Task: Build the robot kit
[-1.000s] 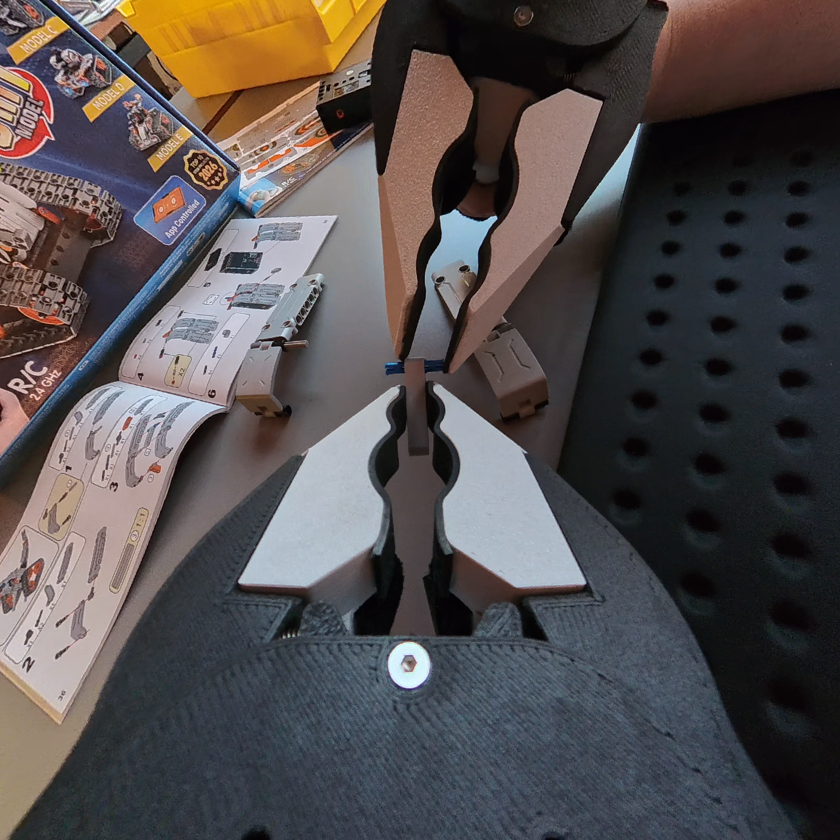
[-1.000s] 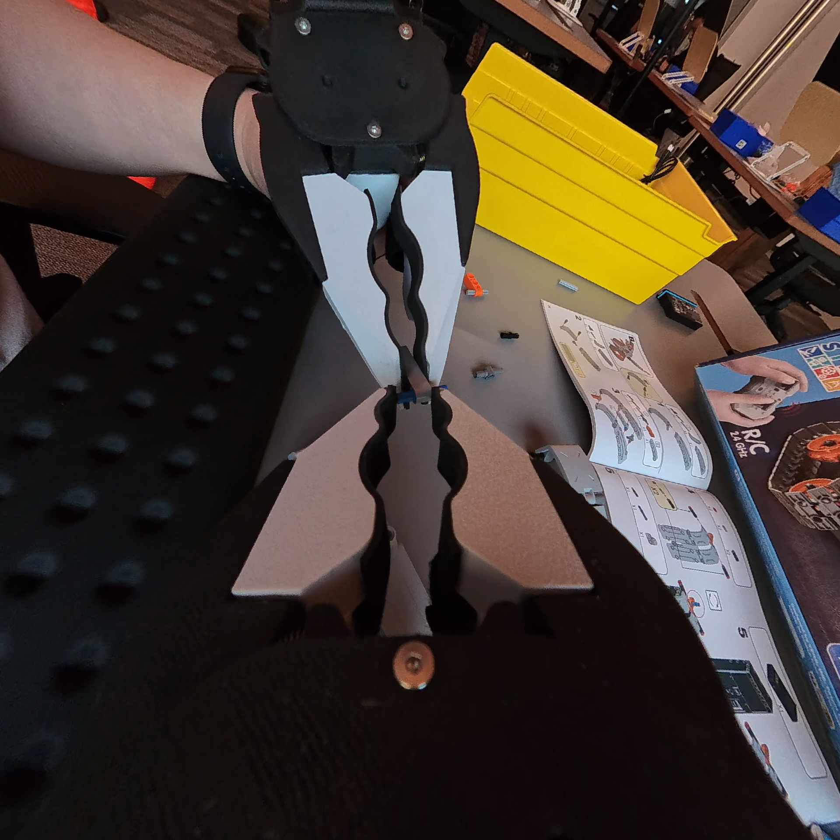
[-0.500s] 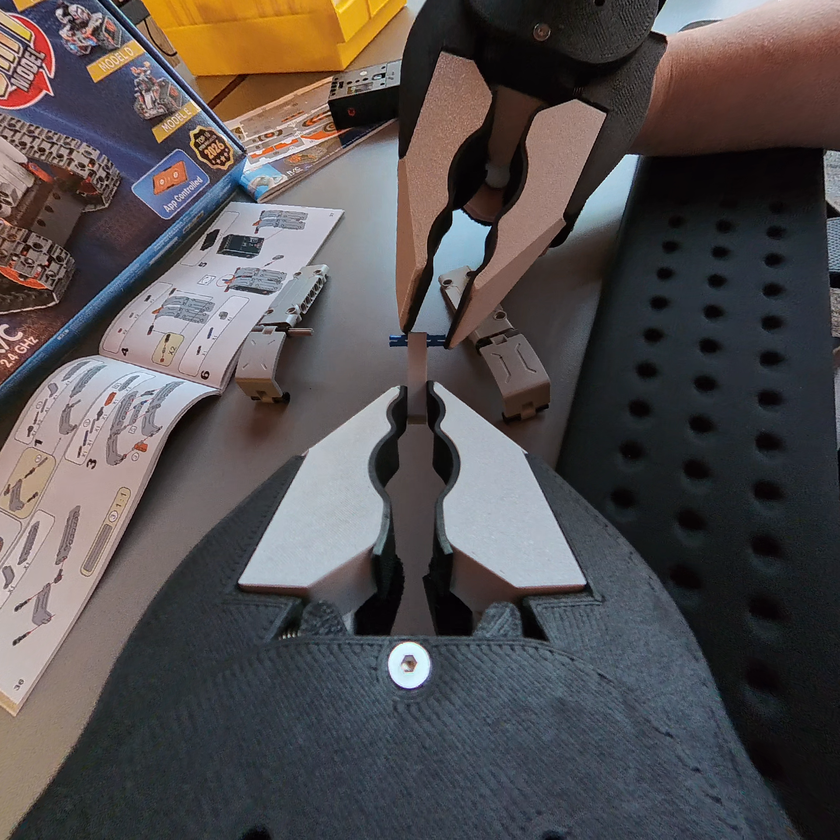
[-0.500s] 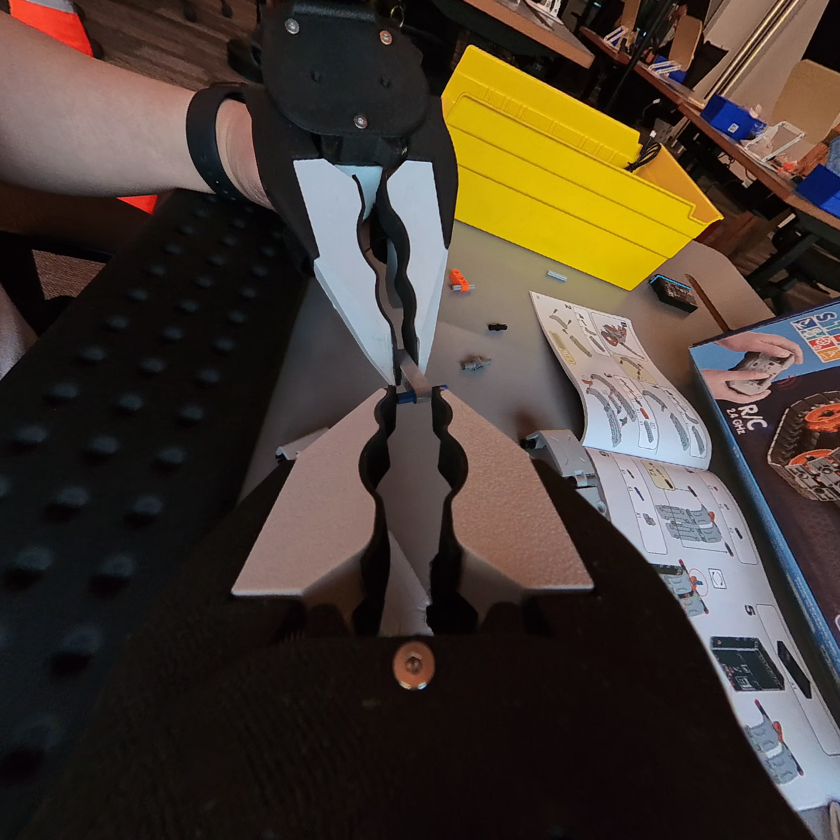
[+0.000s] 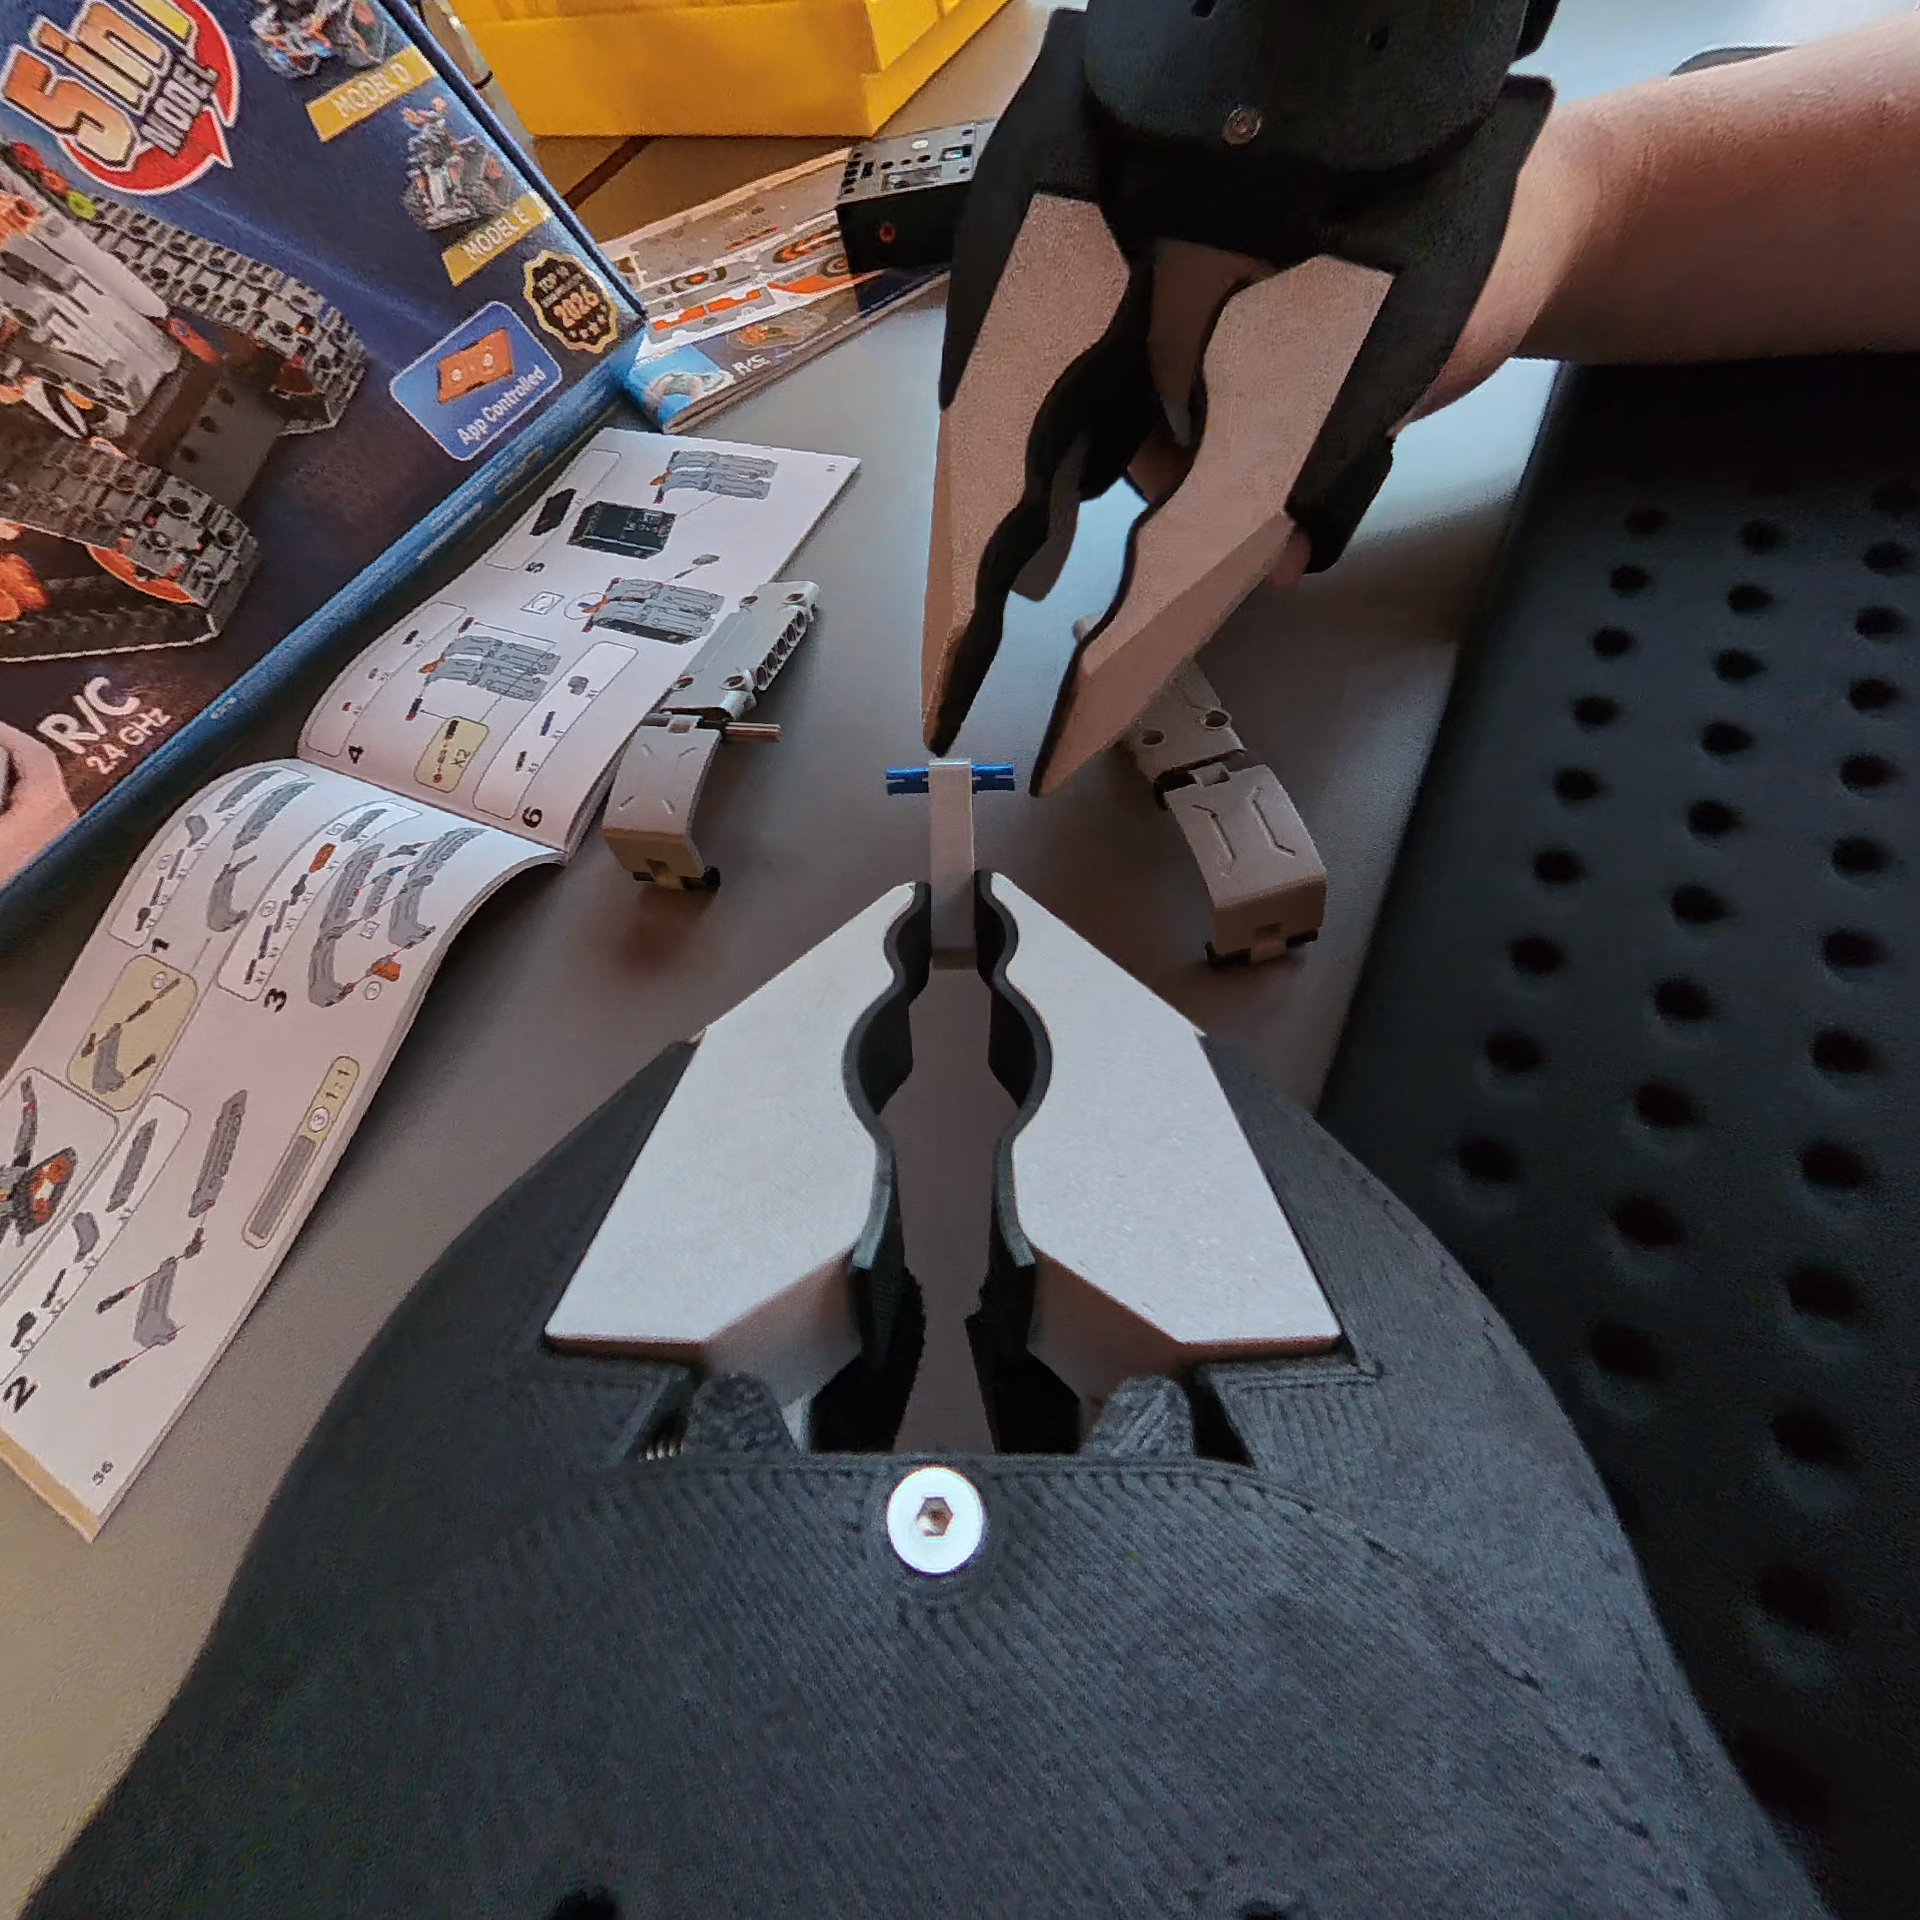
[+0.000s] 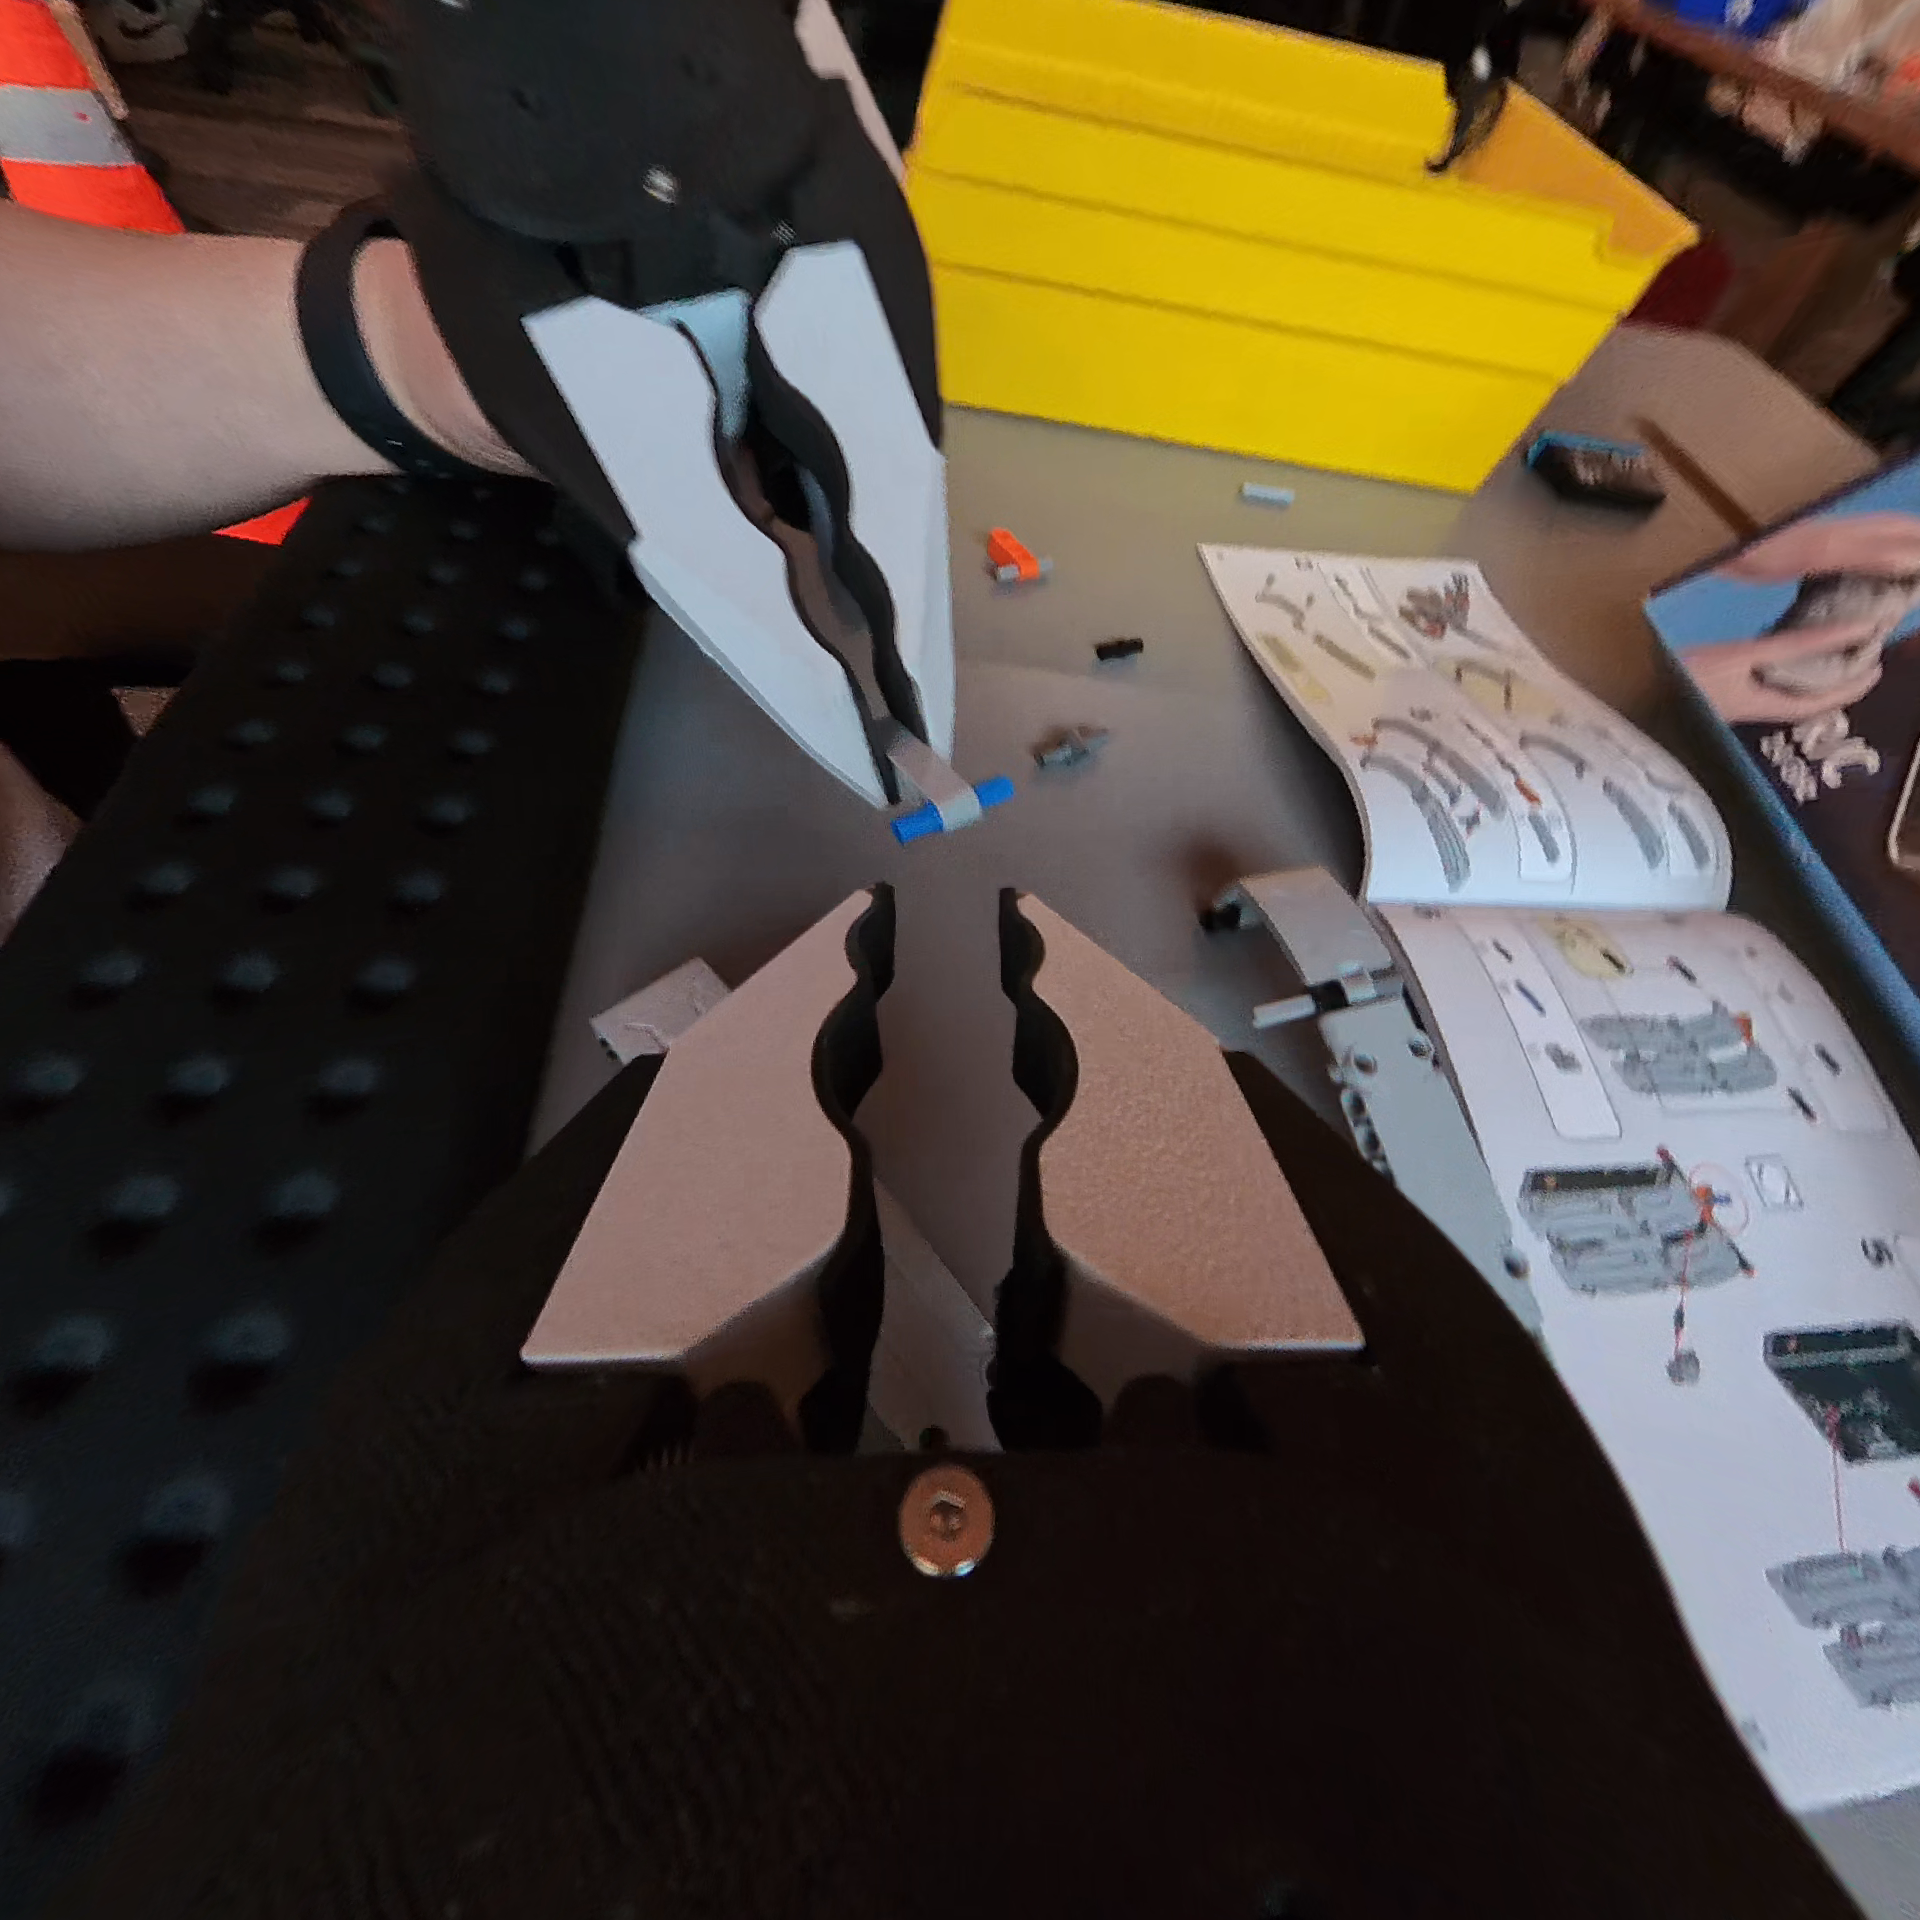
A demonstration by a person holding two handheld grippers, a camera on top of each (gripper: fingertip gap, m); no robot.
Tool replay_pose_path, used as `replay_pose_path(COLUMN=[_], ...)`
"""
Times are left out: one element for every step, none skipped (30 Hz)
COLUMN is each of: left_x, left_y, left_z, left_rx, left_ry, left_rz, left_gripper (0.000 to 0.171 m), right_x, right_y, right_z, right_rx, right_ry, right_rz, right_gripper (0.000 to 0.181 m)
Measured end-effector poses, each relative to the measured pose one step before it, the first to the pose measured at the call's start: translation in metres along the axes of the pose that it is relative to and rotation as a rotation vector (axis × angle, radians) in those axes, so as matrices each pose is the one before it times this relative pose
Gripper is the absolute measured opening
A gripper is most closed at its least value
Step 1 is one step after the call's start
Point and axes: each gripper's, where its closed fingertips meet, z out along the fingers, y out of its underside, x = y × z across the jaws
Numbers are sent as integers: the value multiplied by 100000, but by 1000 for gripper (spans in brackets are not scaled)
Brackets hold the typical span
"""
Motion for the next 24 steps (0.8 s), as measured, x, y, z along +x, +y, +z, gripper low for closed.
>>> replay_pose_path(left_x=[-199, -239, -185, -71, -3, -41, -104, -43, 50, 49, 33, 49, 29, -8, -2, 42, 53, 26, 38, 64, 98, 153, 169, 179], left_y=[85, 106, 64, 29, 35, 62, 20, -56, -112, -109, -80, -85, -94, -94, -104, -89, -70, -80, -87, -86, -124, -135, -91, -6], left_z=[1, 26, 13, 26, 21, 42, 21, -7, -6, -7, 3, 14, -1, 5, -4, 20, 26, 25, 20, 32, 25, 32, 58, 77], left_rx=[-506, -753, -533, -316, -367, -608, -521, -69, 188, 135, 22, 79, 193, 274, 362, 334, 261, 324, 318, 320, 514, 643, 384, 137], left_ry=[-1299, -1765, -1705, -1037, -609, -968, -1576, -1416, -808, -830, -881, -615, -566, -553, -283, 137, 224, 22, 133, 288, 434, 849, 1092, 1488], left_rz=[170, 588, 882, 914, 799, 927, 1408, 1735, 1655, 1468, 1417, 1285, 964, 693, 498, 283, 227, 328, 327, 362, 472, 344, -16, -475], left_gripper=[6, 6, 6, 6, 6, 6, 6, 6, 6, 6, 6, 6, 6, 6, 6, 6, 6, 6, 6, 6, 6, 6, 6, 6], right_x=[331, 212, 259, 270, 157, 32, 85, 35, -103, -215, -45, 114, -43, 91, 144, 136, -8, -83, -101, -135, -137, -57, -108, -422], right_y=[207, -56, -81, -11, -8, -46, -94, -201, -274, -326, -326, -293, -237, -102, 47, 175, 215, 200, 142, 138, 110, 123, 136, 180], right_z=[7, -48, -52, -39, -22, -13, 19, 22, 20, -6, -12, -23, -7, 15, 54, 101, 116, 132, 130, 119, 96, 81, 84, 47], right_rx=[-1260, 574, 652, 236, 327, 601, 858, 1362, 1611, 1805, 1971, 1887, 1520, 614, -149, -796, -1037, -931, -583, -684, -578, -566, -769, -1025], right_ry=[976, 465, 715, 392, -697, -1842, -1754, -2158, -3038, -3372, -1867, -454, -1044, -40, 268, 211, -602, -1032, -1112, -1291, -1456, -987, -1405, -3329], right_rz=[2145, 2041, 3096, 4213, 5275, 6330, 7725, 8593, 8860, 8170, 6725, 5144, 3419, 2777, 2071, 1657, 1437, 1542, 1473, 1651, 1694, 1767, 1734, 1631], right_gripper=[20, 20, 20, 22, 24, 26, 29, 31, 35, 38, 38, 38, 38, 38, 38, 38, 37, 37, 37, 35, 32, 28, 26, 17])
